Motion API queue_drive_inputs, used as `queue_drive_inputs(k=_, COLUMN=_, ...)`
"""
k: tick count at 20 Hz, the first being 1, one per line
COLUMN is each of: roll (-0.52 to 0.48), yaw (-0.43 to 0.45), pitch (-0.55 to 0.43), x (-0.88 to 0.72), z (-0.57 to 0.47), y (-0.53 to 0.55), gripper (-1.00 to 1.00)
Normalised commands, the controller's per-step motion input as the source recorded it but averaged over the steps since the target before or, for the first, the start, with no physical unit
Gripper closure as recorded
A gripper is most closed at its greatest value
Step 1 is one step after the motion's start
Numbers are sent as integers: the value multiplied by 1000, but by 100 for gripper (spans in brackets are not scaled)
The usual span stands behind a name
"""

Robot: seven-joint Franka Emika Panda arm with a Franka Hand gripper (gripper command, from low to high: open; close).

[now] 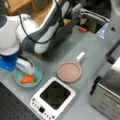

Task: Pick up the pan. Place the pan on the table. Pick up the bowl. Place the bowl on the stove.

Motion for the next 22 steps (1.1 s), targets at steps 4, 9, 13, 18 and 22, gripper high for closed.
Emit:
queue_drive_inputs(k=4, roll=-12, yaw=-104, pitch=12, x=-106, z=205, y=94, gripper=100)
queue_drive_inputs(k=9, roll=-16, yaw=-116, pitch=3, x=-101, z=65, y=166, gripper=100)
queue_drive_inputs(k=13, roll=-20, yaw=-160, pitch=-8, x=-97, z=-56, y=356, gripper=100)
queue_drive_inputs(k=18, roll=-32, yaw=-155, pitch=-23, x=-99, z=-61, y=489, gripper=100)
queue_drive_inputs(k=22, roll=-50, yaw=-132, pitch=-34, x=-120, z=-42, y=461, gripper=100)
